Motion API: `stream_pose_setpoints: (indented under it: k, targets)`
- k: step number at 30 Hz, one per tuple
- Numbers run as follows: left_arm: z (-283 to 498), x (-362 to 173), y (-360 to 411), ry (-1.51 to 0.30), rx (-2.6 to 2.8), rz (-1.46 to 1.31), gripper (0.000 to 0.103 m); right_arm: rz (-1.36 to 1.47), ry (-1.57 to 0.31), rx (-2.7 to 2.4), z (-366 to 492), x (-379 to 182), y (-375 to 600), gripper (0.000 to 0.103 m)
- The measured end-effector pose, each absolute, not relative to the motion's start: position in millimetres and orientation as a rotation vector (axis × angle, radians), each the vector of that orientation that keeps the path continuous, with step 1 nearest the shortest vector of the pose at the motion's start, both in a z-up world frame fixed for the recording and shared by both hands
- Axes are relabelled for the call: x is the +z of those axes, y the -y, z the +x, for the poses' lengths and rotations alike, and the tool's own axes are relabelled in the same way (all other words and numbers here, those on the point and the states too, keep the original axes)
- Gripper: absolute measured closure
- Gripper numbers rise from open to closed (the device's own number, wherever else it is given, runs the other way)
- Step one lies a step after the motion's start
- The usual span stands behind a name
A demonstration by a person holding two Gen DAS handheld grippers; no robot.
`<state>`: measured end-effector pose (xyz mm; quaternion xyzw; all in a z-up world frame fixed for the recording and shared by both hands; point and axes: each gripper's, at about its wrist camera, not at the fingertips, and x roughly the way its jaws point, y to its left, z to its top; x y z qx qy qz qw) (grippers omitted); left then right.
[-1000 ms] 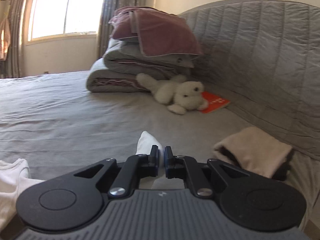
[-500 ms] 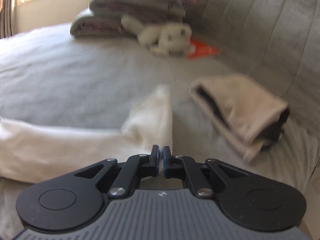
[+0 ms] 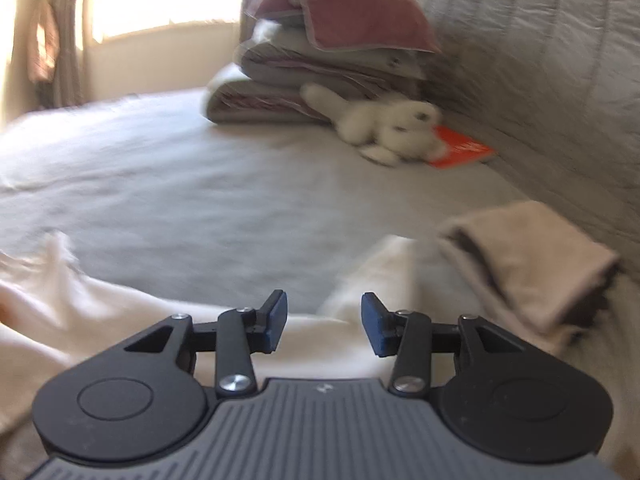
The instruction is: Fold clothes
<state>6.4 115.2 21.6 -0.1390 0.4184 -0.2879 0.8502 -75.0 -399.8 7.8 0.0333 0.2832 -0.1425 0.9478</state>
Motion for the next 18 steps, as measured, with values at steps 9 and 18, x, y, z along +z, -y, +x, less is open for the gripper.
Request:
stream_pose_setpoints:
  k: [9, 18]
  targets:
    - [74.1, -26.7, -104.1, -0.826, -0.373, -0.374, 0.055, 0.153, -0.567, -0.011, -4.8, -17.8, 344.4, 0.058]
    - [89.8, -39.4, -76.2, -0.815, -0.438, -0.271, 0.054, 0.106, -0.576, 0.186, 32.4, -32.7, 298.5, 0.057]
